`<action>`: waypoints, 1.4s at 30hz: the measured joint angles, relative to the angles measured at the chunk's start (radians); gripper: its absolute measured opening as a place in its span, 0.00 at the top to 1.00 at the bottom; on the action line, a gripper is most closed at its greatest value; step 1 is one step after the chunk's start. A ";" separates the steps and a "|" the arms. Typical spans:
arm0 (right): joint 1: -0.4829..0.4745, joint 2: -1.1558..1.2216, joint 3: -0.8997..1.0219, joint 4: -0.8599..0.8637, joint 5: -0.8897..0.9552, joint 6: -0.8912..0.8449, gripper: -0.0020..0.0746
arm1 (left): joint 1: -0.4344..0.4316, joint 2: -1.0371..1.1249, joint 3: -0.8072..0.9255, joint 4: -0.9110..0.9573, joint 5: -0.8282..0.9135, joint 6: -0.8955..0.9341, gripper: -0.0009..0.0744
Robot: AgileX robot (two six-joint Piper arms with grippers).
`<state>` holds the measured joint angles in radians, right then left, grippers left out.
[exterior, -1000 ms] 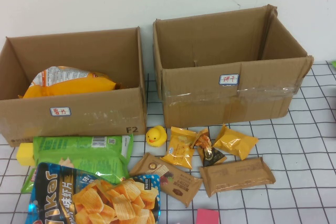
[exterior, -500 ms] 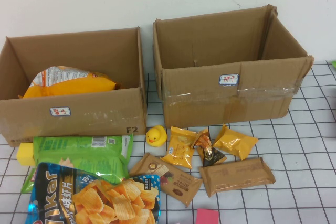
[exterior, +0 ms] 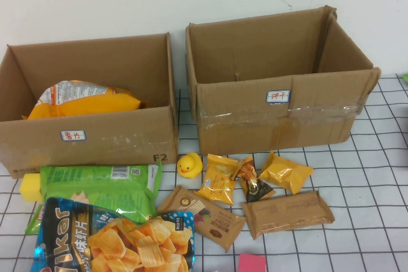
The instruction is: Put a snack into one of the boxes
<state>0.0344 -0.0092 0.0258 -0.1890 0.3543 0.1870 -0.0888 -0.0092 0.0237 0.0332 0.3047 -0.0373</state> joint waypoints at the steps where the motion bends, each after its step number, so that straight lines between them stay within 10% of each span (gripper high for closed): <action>1: 0.000 0.000 0.000 0.000 0.000 0.000 0.97 | 0.000 0.000 0.000 -0.002 0.000 0.000 0.99; 7: 0.000 0.000 0.000 0.131 -0.004 0.005 0.97 | 0.000 0.000 0.002 -0.368 -0.030 -0.149 0.99; 11: 0.000 0.000 0.002 0.540 -0.014 0.075 0.98 | 0.000 0.000 0.002 -0.905 -0.122 -0.309 0.99; 18: 0.000 0.000 0.002 0.702 -0.132 0.086 0.98 | 0.000 0.000 0.002 -1.079 -0.289 -0.313 0.99; 28: 0.000 0.000 0.002 0.728 -0.108 -0.020 0.98 | 0.000 0.077 -0.187 -0.844 -0.060 0.037 0.99; 42: 0.000 0.000 0.002 0.738 -0.056 -0.080 0.97 | 0.000 0.856 -0.732 -0.206 0.593 0.084 0.85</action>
<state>0.0344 -0.0092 0.0277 0.5486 0.2986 0.1074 -0.0888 0.8470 -0.7087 -0.1723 0.8979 0.0462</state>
